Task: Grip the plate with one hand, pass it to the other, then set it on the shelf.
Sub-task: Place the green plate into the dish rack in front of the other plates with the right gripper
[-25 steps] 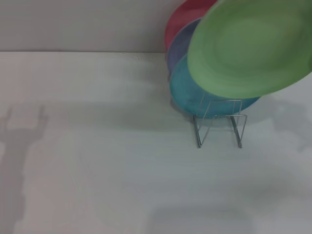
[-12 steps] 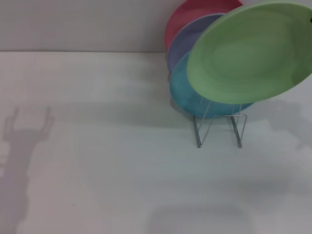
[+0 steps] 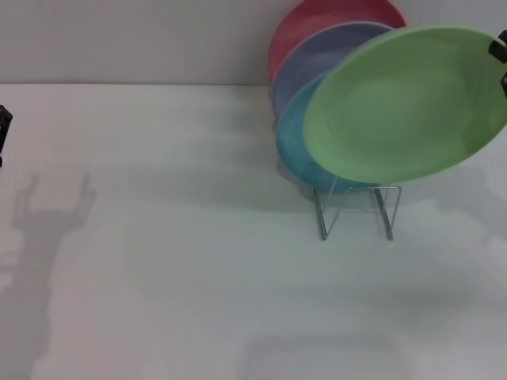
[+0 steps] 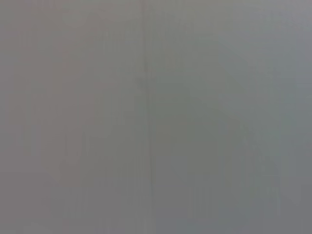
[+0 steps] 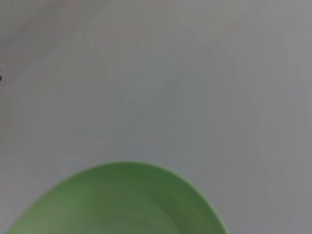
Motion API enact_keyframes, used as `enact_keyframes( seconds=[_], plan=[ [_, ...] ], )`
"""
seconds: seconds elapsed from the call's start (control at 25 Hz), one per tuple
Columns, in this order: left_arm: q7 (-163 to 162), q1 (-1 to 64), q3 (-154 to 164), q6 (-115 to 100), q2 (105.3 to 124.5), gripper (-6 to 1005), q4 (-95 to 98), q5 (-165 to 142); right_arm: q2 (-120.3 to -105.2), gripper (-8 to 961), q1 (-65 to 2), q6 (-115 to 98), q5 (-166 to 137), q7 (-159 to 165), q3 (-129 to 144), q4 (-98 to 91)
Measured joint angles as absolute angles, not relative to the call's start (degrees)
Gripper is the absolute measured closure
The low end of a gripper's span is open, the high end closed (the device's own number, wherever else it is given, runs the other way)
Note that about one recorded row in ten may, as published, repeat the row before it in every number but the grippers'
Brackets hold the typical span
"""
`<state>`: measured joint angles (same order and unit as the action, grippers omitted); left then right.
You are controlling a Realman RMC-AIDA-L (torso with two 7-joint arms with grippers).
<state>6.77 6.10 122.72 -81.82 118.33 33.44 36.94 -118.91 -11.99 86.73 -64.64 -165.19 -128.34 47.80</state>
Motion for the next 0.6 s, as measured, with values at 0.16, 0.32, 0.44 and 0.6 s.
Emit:
enact_keyframes(
  seconds=[0.16,0.32,0.44,0.6],
  plan=[
    [6.76,6.18,122.86,-81.82,118.37,185,33.38,36.92,-118.91,933,-12.06,86.61,-65.14,-165.20,-128.62,47.73],
    [6.76,6.24,122.86,-81.82,118.32,185,33.34,36.91,-118.91,933,-12.25,86.00,-66.83,-165.22,-129.37,47.60],
    [6.76,6.54,122.90,-81.83,118.33,184,32.79,36.91,-118.91,934,-12.81,85.11,-68.65,-165.24,-129.54,46.75],
    [6.76,6.95,123.46,-81.82,118.37,184,32.33,36.90,-118.98,934,-13.87,84.23,-70.15,-165.31,-129.92,44.99]
  ],
)
